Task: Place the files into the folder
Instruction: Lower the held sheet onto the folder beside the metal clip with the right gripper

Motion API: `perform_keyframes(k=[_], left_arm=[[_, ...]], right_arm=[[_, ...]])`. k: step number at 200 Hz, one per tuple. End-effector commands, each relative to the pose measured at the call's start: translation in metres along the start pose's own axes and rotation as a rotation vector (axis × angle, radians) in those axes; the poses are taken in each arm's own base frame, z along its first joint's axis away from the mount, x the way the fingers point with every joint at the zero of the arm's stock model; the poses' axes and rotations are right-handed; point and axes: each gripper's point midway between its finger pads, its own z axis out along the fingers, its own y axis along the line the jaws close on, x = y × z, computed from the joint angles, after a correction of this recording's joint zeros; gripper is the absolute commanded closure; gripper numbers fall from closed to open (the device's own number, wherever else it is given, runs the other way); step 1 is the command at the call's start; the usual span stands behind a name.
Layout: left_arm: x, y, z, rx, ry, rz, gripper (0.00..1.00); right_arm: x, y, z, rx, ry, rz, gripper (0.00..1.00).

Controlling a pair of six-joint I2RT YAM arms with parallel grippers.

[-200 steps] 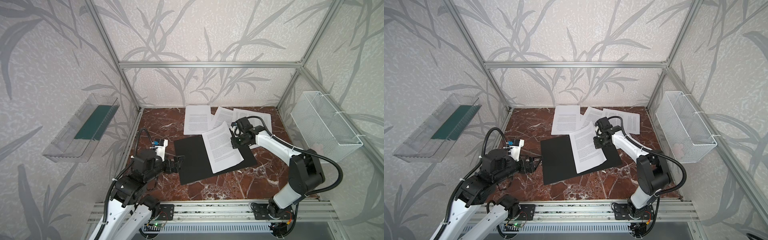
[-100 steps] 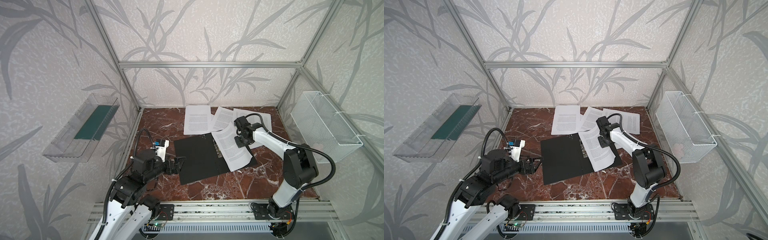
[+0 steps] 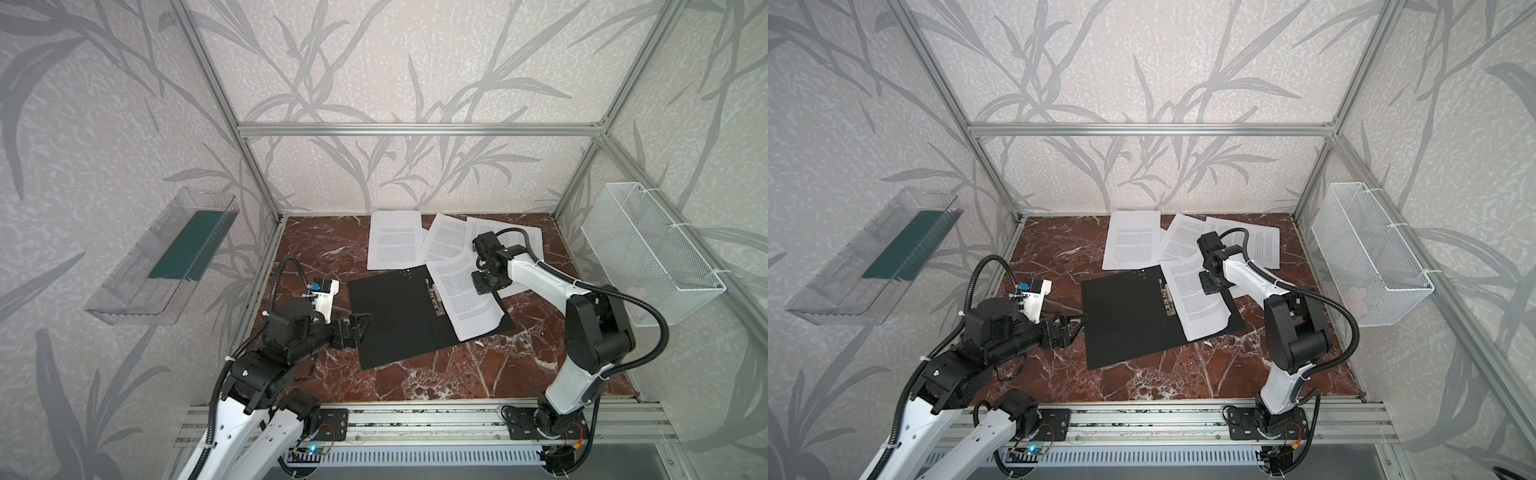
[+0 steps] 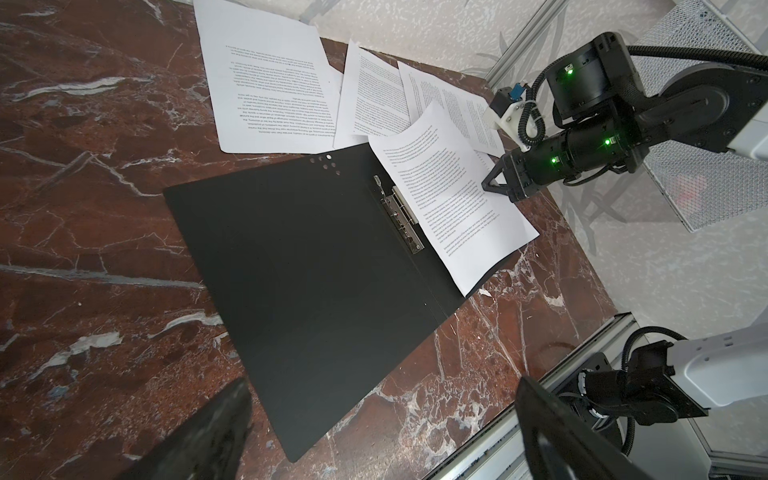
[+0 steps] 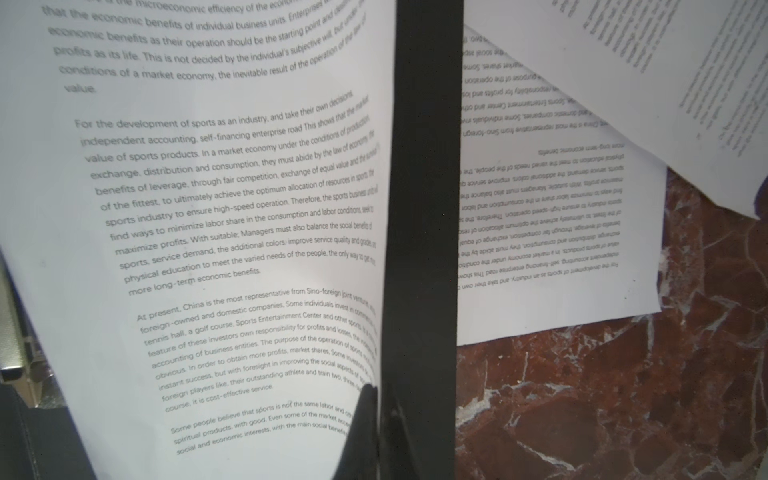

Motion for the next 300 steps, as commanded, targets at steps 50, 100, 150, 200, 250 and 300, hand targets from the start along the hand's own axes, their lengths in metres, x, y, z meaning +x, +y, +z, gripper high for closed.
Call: perform_keyframes(k=[50, 100, 150, 200, 250, 300], left_arm=[[0.004, 0.005, 0.005, -0.020, 0.023, 0.013, 0.01], [0.004, 0.006, 0.005, -0.023, 0.022, 0.013, 0.01], [0.004, 0.006, 0.006, -0.025, 0.024, 0.012, 0.01], [0.004, 0.007, 0.006, -0.027, 0.023, 0.012, 0.01], [0.004, 0.006, 0.006, -0.025, 0.023, 0.012, 0.01], [0.004, 0.006, 0.006, -0.024, 0.022, 0.013, 0.01]], right_arm=[[-0.009, -0.003, -0.001, 0.006, -0.003, 0.020, 1.00], [-0.009, -0.014, -0.006, 0.034, -0.018, 0.054, 1.00], [0.000, -0.014, -0.005, 0.028, -0.006, 0.061, 1.00], [0.003, -0.017, -0.009, 0.025, -0.017, 0.082, 1.00], [0.011, -0.005, -0.004, -0.031, -0.001, 0.061, 1.00], [0.012, 0.003, -0.005, -0.048, -0.002, 0.039, 1.00]])
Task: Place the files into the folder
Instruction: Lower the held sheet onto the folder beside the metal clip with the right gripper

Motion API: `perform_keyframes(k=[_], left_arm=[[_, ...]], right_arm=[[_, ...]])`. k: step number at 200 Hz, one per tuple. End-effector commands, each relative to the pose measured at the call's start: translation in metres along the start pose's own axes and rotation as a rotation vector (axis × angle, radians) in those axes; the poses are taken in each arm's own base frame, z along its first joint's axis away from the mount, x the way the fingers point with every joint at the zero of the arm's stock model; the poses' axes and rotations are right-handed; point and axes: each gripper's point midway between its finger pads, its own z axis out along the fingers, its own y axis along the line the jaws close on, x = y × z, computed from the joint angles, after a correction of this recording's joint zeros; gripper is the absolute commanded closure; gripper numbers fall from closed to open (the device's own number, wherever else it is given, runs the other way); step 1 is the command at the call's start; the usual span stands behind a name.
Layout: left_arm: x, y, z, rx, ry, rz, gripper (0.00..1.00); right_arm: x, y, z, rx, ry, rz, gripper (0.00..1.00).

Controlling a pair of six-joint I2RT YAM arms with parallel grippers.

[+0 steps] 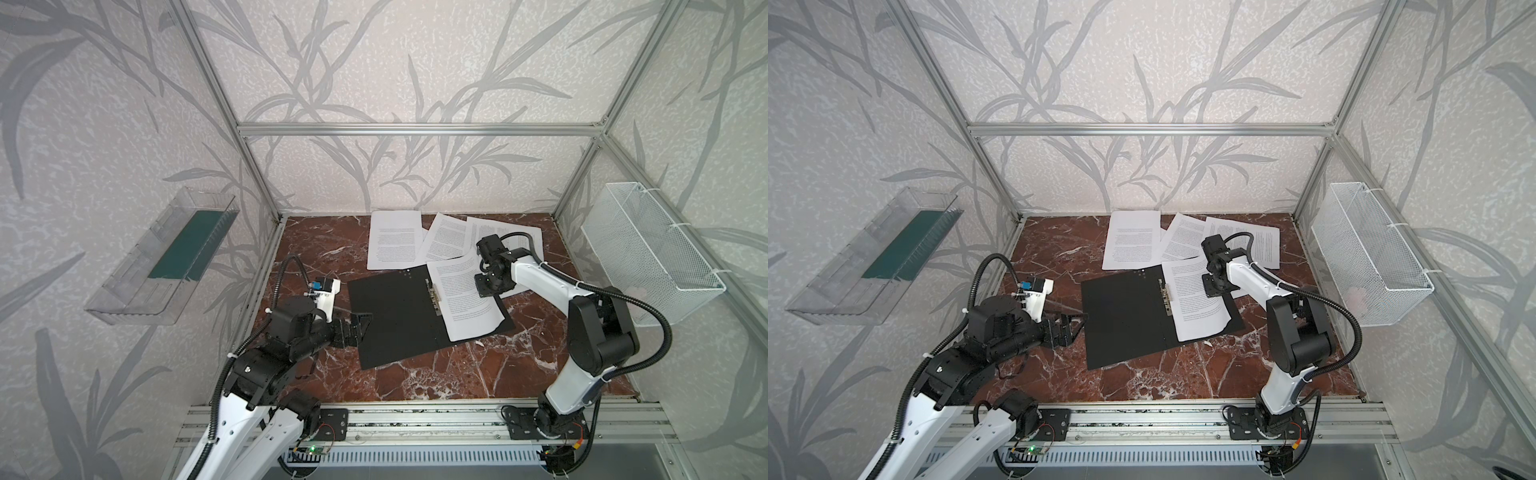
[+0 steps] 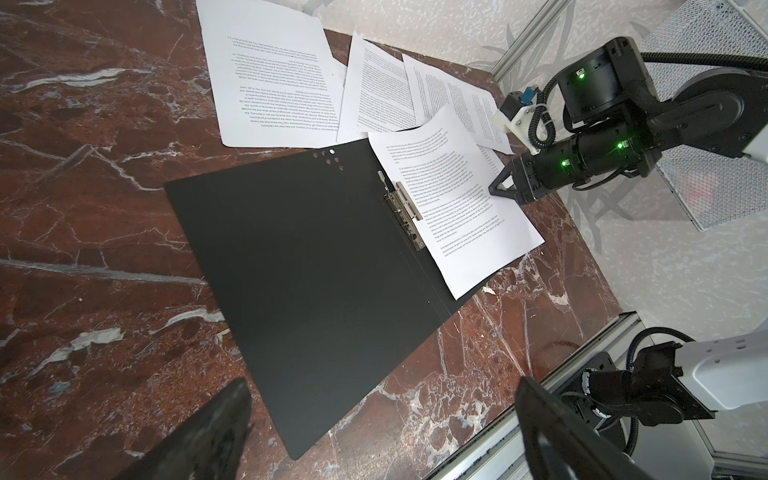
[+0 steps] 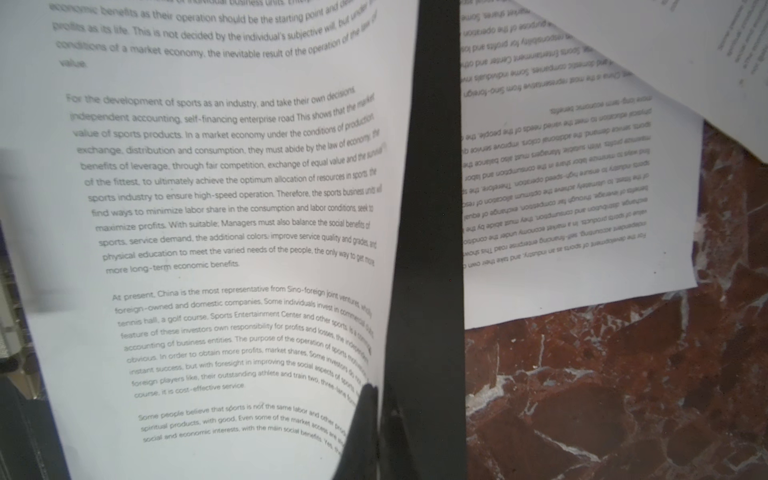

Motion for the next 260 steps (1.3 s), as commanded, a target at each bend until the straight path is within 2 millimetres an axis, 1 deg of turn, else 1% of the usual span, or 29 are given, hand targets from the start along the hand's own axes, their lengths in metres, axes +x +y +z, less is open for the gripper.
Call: perform_keyframes(k=[1, 25, 104, 144, 187, 220, 260], left_arm=[[0.003, 0.004, 0.002, -0.016, 0.008, 0.016, 0.01], [0.003, 0.004, 0.002, -0.016, 0.007, 0.016, 0.01], [0.003, 0.004, 0.002, -0.016, 0.009, 0.016, 0.01], [0.003, 0.004, 0.002, -0.016, 0.008, 0.016, 0.01], [0.003, 0.005, 0.002, -0.018, 0.008, 0.016, 0.01], [0.003, 0.004, 0.002, -0.016, 0.009, 0.016, 0.01], [0.003, 0.004, 0.002, -0.017, 0.008, 0.016, 0.01]], right_arm=[[-0.001, 0.004, -0.007, -0.020, -0.022, -0.010, 1.00], [-0.002, 0.004, -0.008, -0.003, -0.025, -0.027, 1.00], [-0.007, 0.014, -0.010, -0.031, -0.050, -0.053, 1.00], [-0.007, 0.015, -0.010, -0.031, -0.050, -0.065, 1.00], [-0.008, 0.013, -0.010, -0.010, -0.049, -0.077, 1.00], [-0.004, 0.004, -0.010, 0.045, -0.035, -0.071, 1.00], [-0.002, -0.001, -0.009, 0.073, -0.028, -0.063, 1.00]])
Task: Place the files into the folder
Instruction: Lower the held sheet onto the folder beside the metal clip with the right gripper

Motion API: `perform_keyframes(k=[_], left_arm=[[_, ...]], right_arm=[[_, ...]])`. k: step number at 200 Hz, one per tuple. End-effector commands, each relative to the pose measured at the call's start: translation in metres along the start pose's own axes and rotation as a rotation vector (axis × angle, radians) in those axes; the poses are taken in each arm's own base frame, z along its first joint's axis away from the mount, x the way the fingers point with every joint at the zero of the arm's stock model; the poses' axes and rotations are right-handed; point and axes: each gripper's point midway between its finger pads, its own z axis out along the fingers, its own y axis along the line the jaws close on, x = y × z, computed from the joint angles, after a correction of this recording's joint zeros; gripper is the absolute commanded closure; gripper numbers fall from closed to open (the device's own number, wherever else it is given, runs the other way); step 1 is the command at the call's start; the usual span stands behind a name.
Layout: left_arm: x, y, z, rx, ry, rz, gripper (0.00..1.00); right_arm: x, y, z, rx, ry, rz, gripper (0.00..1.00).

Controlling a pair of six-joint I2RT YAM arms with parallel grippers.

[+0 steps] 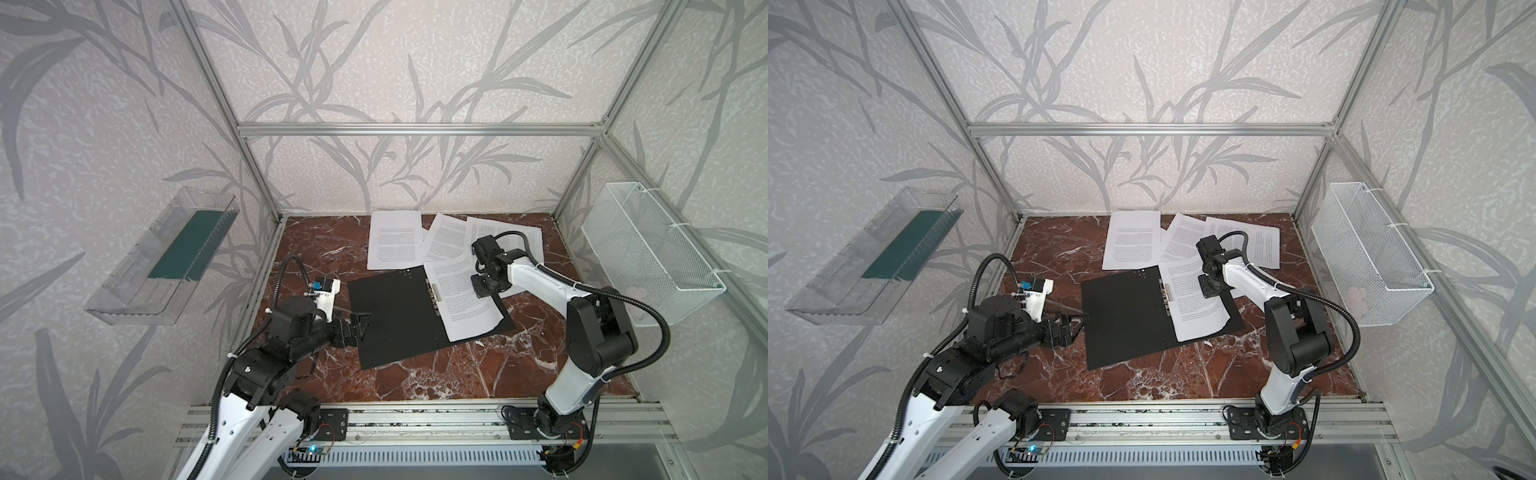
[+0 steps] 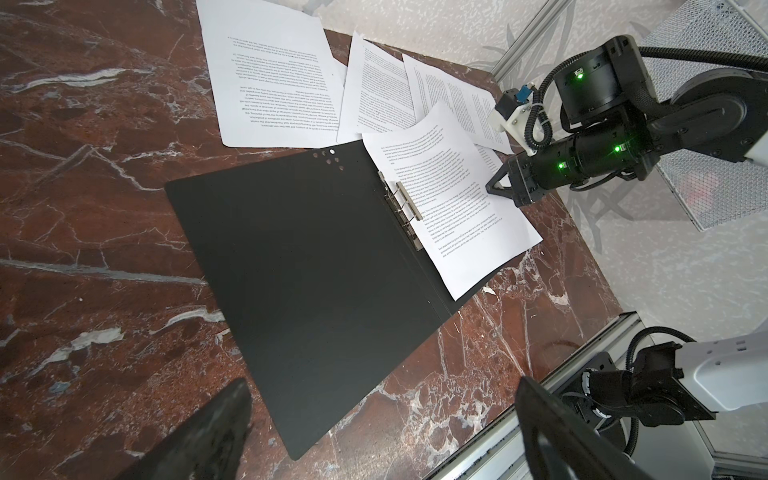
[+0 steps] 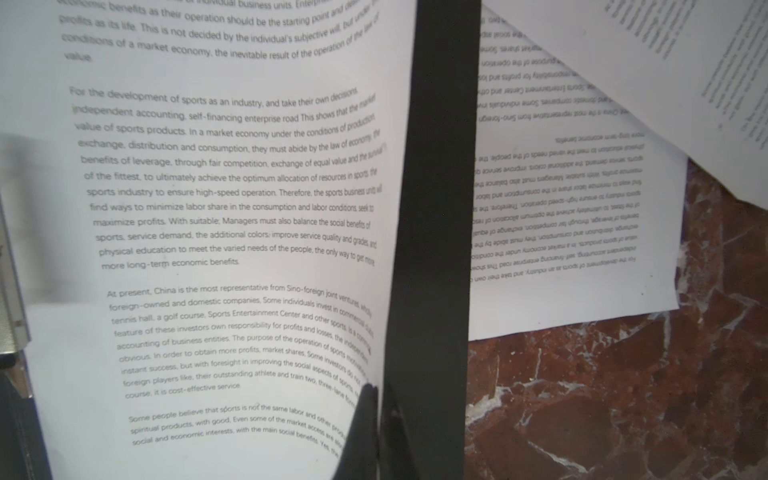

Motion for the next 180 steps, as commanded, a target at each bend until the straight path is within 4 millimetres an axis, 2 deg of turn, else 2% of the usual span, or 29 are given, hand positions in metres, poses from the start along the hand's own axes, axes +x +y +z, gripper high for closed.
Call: perform_keyframes(k=[1, 40, 180], left_arm=[[0.003, 0.004, 0.002, -0.017, 0.009, 0.016, 0.01], [0.003, 0.005, 0.002, -0.019, 0.008, 0.016, 0.01], [0.003, 0.005, 0.002, -0.021, 0.006, 0.016, 0.01]], right_arm=[[0.003, -0.007, -0.007, 0.037, 0.002, 0.000, 1.00], [0.004, -0.013, -0.007, 0.067, 0.009, 0.005, 1.00], [0.004, 0.005, -0.004, -0.037, -0.001, 0.008, 1.00]])
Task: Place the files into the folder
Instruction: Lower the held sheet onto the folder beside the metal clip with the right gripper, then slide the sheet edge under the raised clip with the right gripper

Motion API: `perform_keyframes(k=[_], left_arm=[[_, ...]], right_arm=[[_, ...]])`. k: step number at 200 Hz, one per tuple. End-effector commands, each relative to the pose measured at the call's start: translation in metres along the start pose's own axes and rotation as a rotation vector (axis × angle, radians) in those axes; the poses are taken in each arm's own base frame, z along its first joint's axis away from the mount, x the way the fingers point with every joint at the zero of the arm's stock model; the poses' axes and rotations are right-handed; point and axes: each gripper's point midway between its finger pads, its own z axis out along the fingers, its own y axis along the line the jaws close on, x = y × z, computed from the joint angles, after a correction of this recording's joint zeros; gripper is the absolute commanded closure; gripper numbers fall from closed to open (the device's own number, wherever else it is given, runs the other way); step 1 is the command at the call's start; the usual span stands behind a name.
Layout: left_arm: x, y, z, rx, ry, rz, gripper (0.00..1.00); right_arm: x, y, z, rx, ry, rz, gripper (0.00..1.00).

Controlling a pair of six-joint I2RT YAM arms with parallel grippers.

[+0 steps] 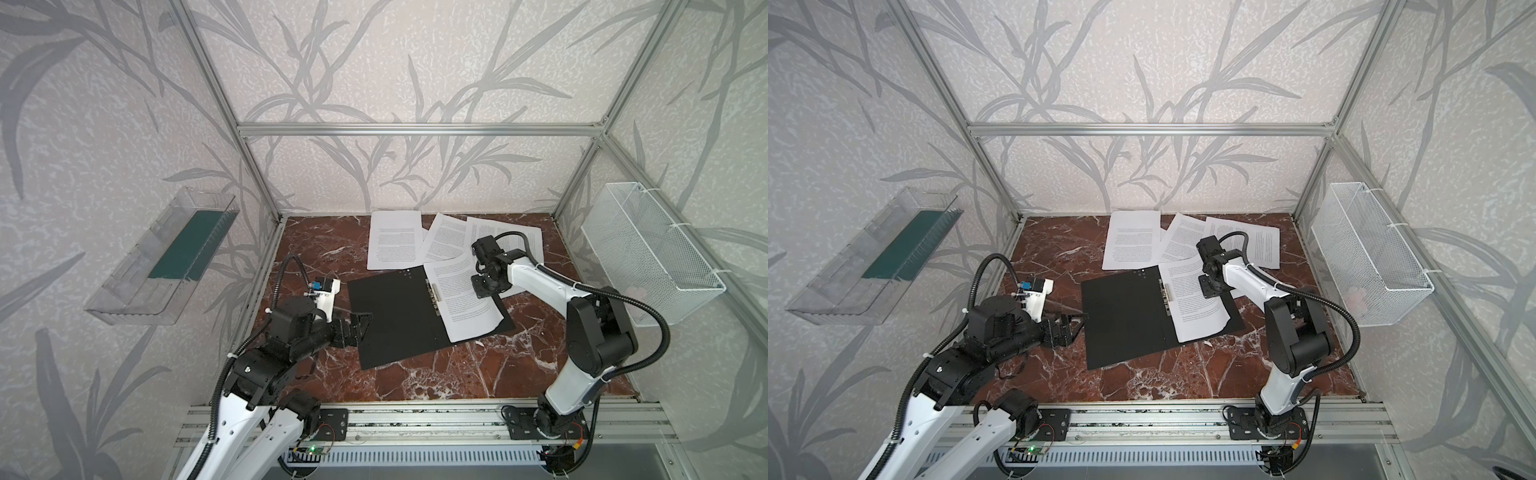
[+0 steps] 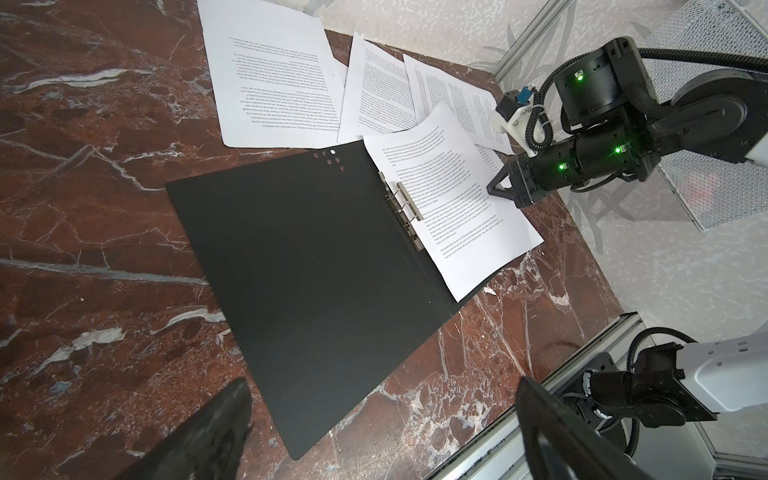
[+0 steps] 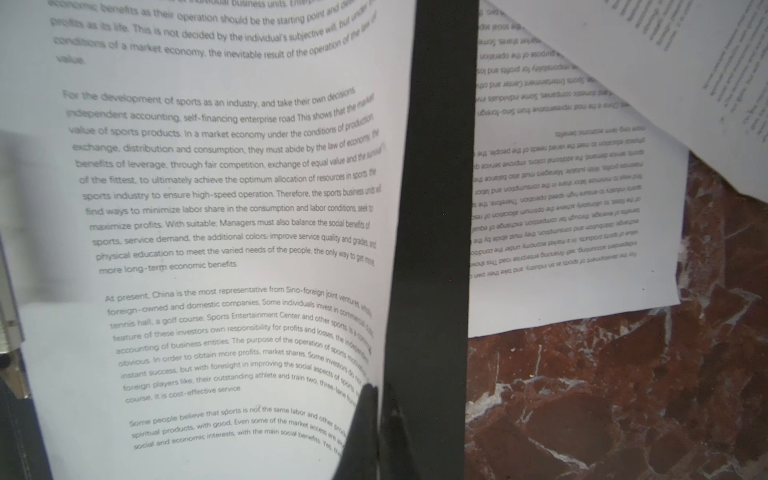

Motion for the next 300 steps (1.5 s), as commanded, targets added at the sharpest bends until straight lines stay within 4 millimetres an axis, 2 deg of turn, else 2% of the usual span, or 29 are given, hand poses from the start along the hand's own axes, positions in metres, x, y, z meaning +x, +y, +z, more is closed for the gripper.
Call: perform_keyframes(k=[1, 49, 61, 92, 108, 127, 143, 146, 160, 176, 189, 199, 223, 263, 276, 283, 300], left_arm=[[0.003, 0.004, 0.002, -0.016, 0.008, 0.016, 0.01], [0.003, 0.004, 0.002, -0.016, 0.009, 0.016, 0.01], [0.003, 0.004, 0.002, -0.017, 0.009, 0.017, 0.01], [0.003, 0.004, 0.002, -0.017, 0.009, 0.017, 0.01], [0.003, 0.004, 0.002, -0.016, 0.008, 0.017, 0.01], [0.003, 0.005, 0.002, -0.018, 0.005, 0.017, 0.01], [0.003, 0.005, 0.001, -0.017, 0.005, 0.017, 0.01], [0.003, 0.005, 0.002, -0.018, 0.004, 0.016, 0.01], [0.002, 0.005, 0.001, -0.018, 0.003, 0.016, 0.01], [0.003, 0.005, 0.001, -0.018, 0.005, 0.016, 0.01], [0.003, 0.005, 0.001, -0.018, 0.004, 0.016, 0.01], [0.002, 0.004, 0.001, -0.015, 0.002, 0.016, 0.01], [0.002, -0.002, 0.001, 0.026, -0.002, 0.017, 0.01], [0.003, -0.009, 0.000, 0.071, -0.001, 0.023, 0.01], [0.003, -0.008, 0.000, 0.064, 0.000, 0.023, 0.01], [0.003, -0.008, 0.000, 0.063, 0.000, 0.023, 0.01], [0.002, -0.007, 0.000, 0.059, -0.005, 0.023, 0.01]], right_arm=[[0.001, 0.003, -0.005, -0.024, -0.010, 0.002, 1.00], [0.002, 0.002, -0.005, -0.017, -0.005, 0.001, 1.00], [0.002, 0.002, -0.004, -0.015, -0.005, 0.002, 0.97], [0.002, -0.010, -0.005, 0.051, 0.000, 0.022, 0.79], [0.001, -0.018, -0.006, 0.098, -0.003, 0.043, 0.61], [-0.001, -0.030, -0.008, 0.136, -0.016, 0.081, 0.50], [-0.004, -0.044, -0.009, 0.171, -0.035, 0.136, 0.45], [-0.007, -0.048, -0.018, 0.176, -0.064, 0.157, 0.44], [-0.012, -0.060, -0.030, 0.194, -0.115, 0.219, 0.43], [-0.020, -0.063, -0.047, 0.184, -0.183, 0.242, 0.40], [-0.028, -0.050, -0.063, 0.127, -0.251, 0.216, 0.40], [-0.032, -0.031, -0.072, 0.066, -0.304, 0.192, 0.39], [-0.033, 0.018, -0.078, -0.068, -0.351, 0.141, 0.40], [-0.031, 0.101, -0.048, -0.192, -0.275, -0.002, 0.42], [-0.035, 0.117, -0.041, -0.202, -0.240, -0.024, 0.44], [-0.033, 0.125, -0.025, -0.198, -0.203, -0.040, 0.46], [-0.038, 0.138, -0.012, -0.197, -0.185, -0.052, 0.48]])
